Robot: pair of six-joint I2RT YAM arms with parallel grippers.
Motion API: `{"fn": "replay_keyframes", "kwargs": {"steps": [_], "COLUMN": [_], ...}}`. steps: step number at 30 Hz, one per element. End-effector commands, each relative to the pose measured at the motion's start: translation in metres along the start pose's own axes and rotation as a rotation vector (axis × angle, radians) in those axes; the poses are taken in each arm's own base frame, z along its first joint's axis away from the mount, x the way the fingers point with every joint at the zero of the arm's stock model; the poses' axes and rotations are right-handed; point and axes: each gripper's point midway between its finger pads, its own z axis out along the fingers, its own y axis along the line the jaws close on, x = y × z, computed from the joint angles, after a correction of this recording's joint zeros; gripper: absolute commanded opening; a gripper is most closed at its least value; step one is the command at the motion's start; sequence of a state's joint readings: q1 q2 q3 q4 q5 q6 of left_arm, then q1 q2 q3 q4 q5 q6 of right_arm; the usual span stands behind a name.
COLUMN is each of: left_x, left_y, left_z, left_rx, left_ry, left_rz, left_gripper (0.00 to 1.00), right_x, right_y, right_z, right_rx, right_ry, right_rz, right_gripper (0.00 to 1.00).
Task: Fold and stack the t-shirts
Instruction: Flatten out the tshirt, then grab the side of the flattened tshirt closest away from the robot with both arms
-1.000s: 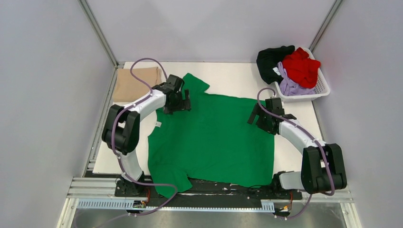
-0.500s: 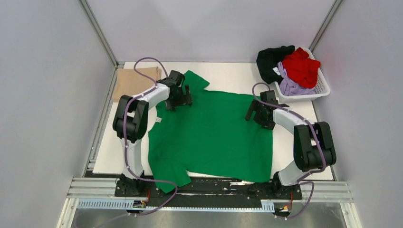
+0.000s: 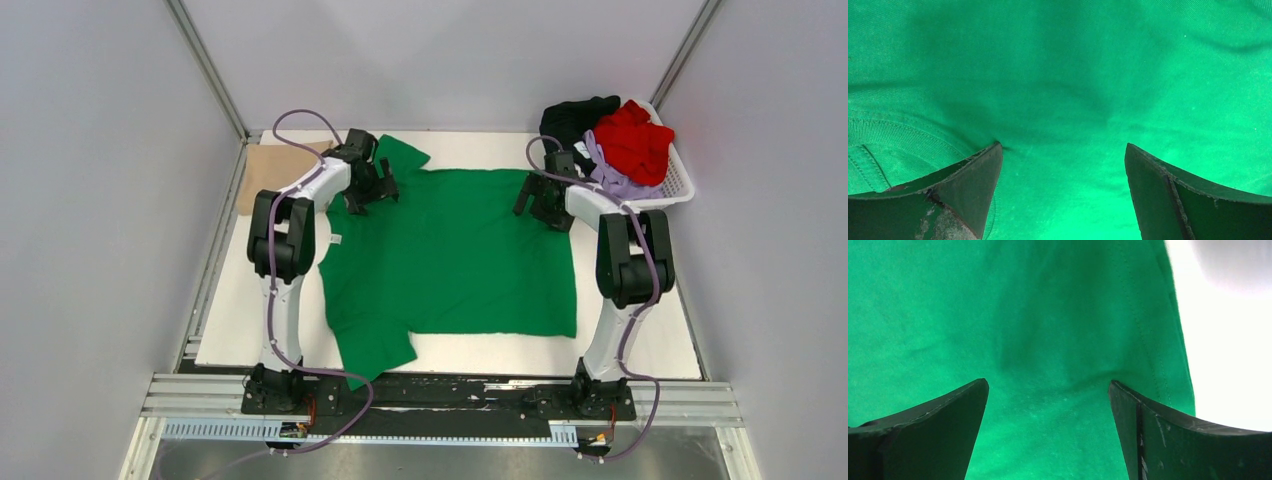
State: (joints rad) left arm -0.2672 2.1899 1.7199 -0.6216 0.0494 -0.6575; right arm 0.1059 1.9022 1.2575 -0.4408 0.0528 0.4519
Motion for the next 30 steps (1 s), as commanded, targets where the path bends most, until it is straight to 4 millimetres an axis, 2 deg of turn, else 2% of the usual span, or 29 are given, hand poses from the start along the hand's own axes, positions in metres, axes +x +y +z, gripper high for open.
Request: {"fn": "replay_keyframes", "kwargs": {"steps": [1,4,7,9,10,11,12,13,14,15,16,17,18,19,20,21,22,23,24,25,26,27,28,29,30], "left_x": [0.006,-0.003,-0.021,-0.029,-0.035,-0.031,-0.037,-0.027,-0.031,-0.015,-0.017,0.003,0.005,0.028,0.050,0.054,0.082,0.090,0.116,0.125,0.152,0.162,0.186,0.200,0.222], "left_y": [0.017,0.012,0.005,0.000,-0.005,-0.006,-0.014,-0.013,-0.021,-0.016,-0.023,-0.019,-0.026,-0.020,-0.020,-0.023,-0.016,-0.015,-0.008,-0.004,0.004,0.011,0.020,0.031,0.041], "left_z": [0.039,0.041,0.030,0.014,0.000,-0.005,-0.024,-0.027,-0.048,-0.049,-0.071,-0.070,-0.092,-0.091,-0.104,-0.123,-0.122,-0.138,-0.137,-0.152,-0.150,-0.163,-0.162,-0.172,-0.172], "left_rx": [-0.048,-0.041,-0.048,-0.043,-0.027,-0.025,0.000,-0.003,0.024,-0.001,0.021,0.001,0.022,-0.005,-0.002,0.017,0.002,0.014,-0.001,0.002,-0.018,-0.028,-0.056,-0.075,-0.094], "left_ry": [0.045,0.031,-0.002,-0.028,-0.053,-0.052,-0.087,-0.074,-0.109,-0.095,-0.132,-0.106,-0.139,-0.116,-0.111,-0.143,-0.103,-0.120,-0.085,-0.102,-0.066,-0.079,-0.049,-0.028,0.011], "left_rz": [-0.026,-0.024,-0.014,-0.001,0.011,0.018,0.029,0.041,0.053,0.067,0.079,0.101,0.113,0.135,0.159,0.163,0.191,0.191,0.221,0.223,0.268,0.279,0.330,0.328,0.371], "left_gripper": [1.00,1.00,1.00,1.00,1.00,1.00,1.00,1.00,1.00,1.00,1.00,1.00,1.00,1.00,1.00,1.00,1.00,1.00,1.00,1.00,1.00,1.00,1.00,1.00,1.00], "right_x": [-0.023,-0.038,-0.046,-0.047,-0.047,-0.045,-0.040,-0.036,-0.031,-0.028,-0.022,-0.018,-0.016,-0.010,-0.003,0.003,0.009,0.015,0.019,0.023,0.027,0.033,0.034,0.035,0.036], "right_y": [-0.013,-0.011,-0.008,-0.007,-0.007,-0.006,-0.007,-0.007,-0.008,-0.007,-0.009,-0.010,-0.011,-0.013,-0.015,-0.018,-0.021,-0.024,-0.027,-0.031,-0.036,-0.042,-0.046,-0.050,-0.053], "right_z": [0.033,0.036,0.027,0.014,0.005,-0.005,-0.014,-0.024,-0.034,-0.045,-0.054,-0.064,-0.079,-0.087,-0.096,-0.104,-0.112,-0.120,-0.127,-0.135,-0.142,-0.147,-0.154,-0.160,-0.165], "right_rx": [0.054,0.069,0.064,0.058,0.051,0.040,0.035,0.023,0.013,-0.001,-0.009,-0.020,-0.039,-0.049,-0.062,-0.075,-0.085,-0.092,-0.098,-0.103,-0.104,-0.101,-0.103,-0.103,-0.105], "right_ry": [-0.004,-0.022,-0.036,-0.054,-0.063,-0.070,-0.072,-0.078,-0.086,-0.099,-0.109,-0.127,-0.156,-0.168,-0.181,-0.195,-0.208,-0.225,-0.243,-0.267,-0.292,-0.311,-0.342,-0.371,-0.396], "right_rz": [-0.001,-0.020,-0.018,-0.007,-0.002,0.003,0.010,0.020,0.025,0.031,0.037,0.046,0.055,0.064,0.075,0.089,0.103,0.119,0.137,0.155,0.172,0.192,0.211,0.229,0.243], "right_gripper": [1.00,1.00,1.00,1.00,1.00,1.00,1.00,1.00,1.00,1.00,1.00,1.00,1.00,1.00,1.00,1.00,1.00,1.00,1.00,1.00,1.00,1.00,1.00,1.00,1.00]}}
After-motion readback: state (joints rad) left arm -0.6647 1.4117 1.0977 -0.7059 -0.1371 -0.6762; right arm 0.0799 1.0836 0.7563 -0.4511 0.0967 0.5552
